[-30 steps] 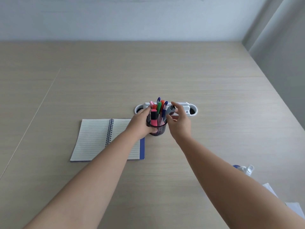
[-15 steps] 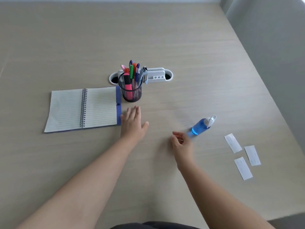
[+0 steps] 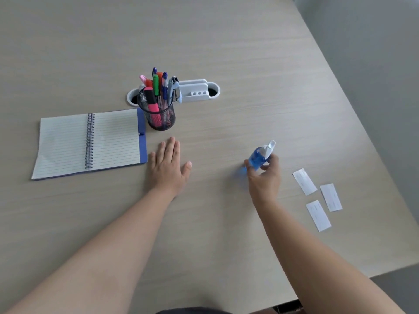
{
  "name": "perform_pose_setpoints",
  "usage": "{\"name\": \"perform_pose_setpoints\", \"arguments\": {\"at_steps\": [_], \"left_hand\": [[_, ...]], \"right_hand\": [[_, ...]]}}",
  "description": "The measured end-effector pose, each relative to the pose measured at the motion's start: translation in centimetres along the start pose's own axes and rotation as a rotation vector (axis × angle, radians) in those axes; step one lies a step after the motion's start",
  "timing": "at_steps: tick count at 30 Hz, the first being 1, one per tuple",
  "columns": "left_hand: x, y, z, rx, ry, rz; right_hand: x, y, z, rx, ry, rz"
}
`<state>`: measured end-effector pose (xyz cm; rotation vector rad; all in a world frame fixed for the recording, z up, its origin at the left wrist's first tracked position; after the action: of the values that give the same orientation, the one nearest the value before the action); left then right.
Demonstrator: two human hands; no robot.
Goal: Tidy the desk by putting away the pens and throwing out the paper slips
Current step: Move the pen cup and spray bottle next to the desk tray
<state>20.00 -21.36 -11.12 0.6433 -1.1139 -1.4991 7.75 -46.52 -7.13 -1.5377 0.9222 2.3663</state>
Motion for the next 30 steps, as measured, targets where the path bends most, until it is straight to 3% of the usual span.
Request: {"name": "perform_pose_setpoints", "arguments": {"at_steps": [11,16,23,30], "left_hand": [[-0.1,0.1,0.1,0.013,-0.003,0.014],[0.0,0.0,-0.1,0.014,-0.014,0.014],[-0.1,0.0,-0.1,0.018,-0.021,0.021],[-0.1,-0.3,-0.1,-0.007,-0.021,0.008]], "right_hand": [[-9.8,-10.8,-8.3,-0.329,0.195,0.116],[-14.2,-15.0,-11.9,-0.404,0.24,0.207],[-12.6,-17.1,-13.7,-0.415,0.248,0.374],[-11.7,-16.0,-13.2,-0.439,0.23,0.316]]}}
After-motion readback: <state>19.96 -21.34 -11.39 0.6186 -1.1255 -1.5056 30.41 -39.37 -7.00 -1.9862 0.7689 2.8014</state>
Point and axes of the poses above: each hand's wrist, its own z-axis away from the middle knuckle, its own y-axis out of the back of the hand, x = y × z, the point moved 8 cm from there along -z, towards the middle knuckle, and after that the axes turned 15 degrees about -x, right-handed, at the moved point
